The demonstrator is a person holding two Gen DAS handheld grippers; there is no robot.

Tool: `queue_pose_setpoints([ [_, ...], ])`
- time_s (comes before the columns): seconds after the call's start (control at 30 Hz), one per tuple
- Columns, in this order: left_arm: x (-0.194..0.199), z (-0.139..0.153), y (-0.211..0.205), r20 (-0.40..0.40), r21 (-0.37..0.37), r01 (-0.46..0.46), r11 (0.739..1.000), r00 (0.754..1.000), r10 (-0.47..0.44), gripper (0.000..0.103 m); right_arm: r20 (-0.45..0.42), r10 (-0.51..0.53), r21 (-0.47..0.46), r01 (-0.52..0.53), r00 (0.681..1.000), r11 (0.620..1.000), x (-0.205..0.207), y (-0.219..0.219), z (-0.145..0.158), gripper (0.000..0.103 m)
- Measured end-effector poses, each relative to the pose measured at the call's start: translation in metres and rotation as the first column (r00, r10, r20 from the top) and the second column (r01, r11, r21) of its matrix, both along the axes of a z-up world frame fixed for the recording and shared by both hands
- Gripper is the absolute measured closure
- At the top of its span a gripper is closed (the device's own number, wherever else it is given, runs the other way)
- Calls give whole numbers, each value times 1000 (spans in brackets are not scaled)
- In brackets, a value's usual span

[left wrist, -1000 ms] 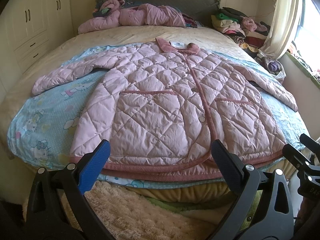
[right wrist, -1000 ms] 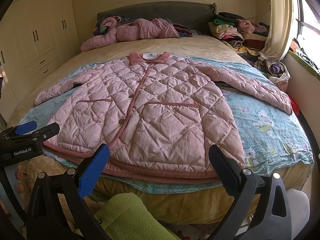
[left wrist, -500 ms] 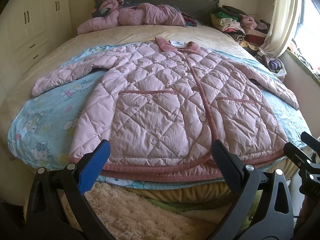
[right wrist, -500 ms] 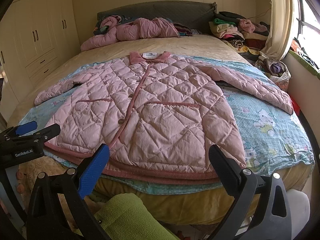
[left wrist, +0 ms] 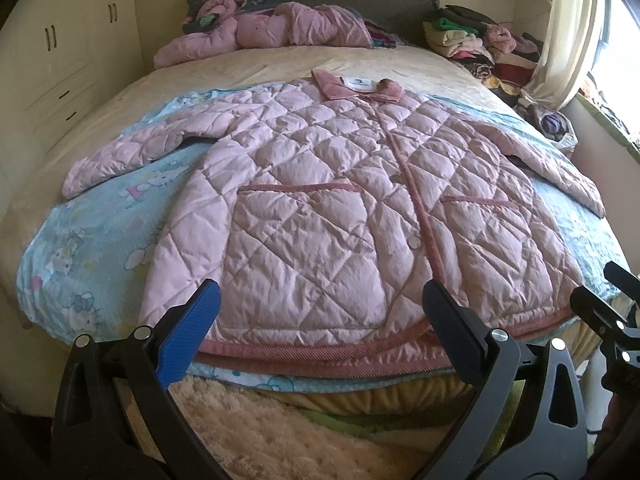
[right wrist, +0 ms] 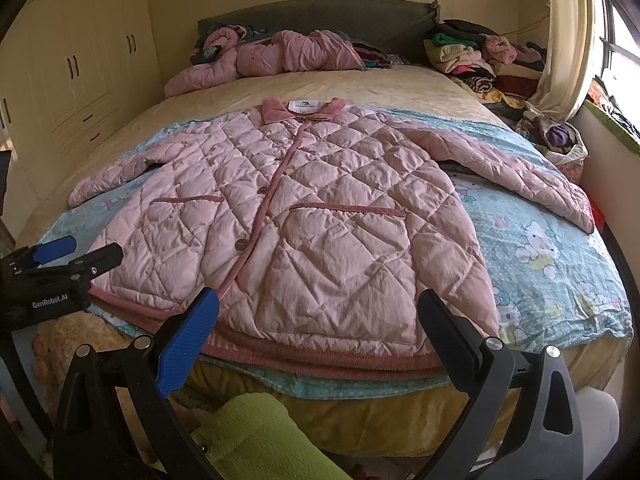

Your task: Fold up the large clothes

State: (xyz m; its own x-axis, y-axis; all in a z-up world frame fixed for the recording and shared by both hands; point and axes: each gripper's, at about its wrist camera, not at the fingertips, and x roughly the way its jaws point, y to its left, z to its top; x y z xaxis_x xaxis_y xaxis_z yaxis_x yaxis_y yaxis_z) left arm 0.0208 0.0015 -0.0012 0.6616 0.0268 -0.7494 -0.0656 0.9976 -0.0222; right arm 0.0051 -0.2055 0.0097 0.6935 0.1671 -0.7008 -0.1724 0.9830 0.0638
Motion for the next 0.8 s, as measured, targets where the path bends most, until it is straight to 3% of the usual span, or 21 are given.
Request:
queue_pose_setpoints([
  [0.8,69,18,37,11,9,-81,997,997,81,9,-8,19,69,-18,1000,997,82,12,13,4],
])
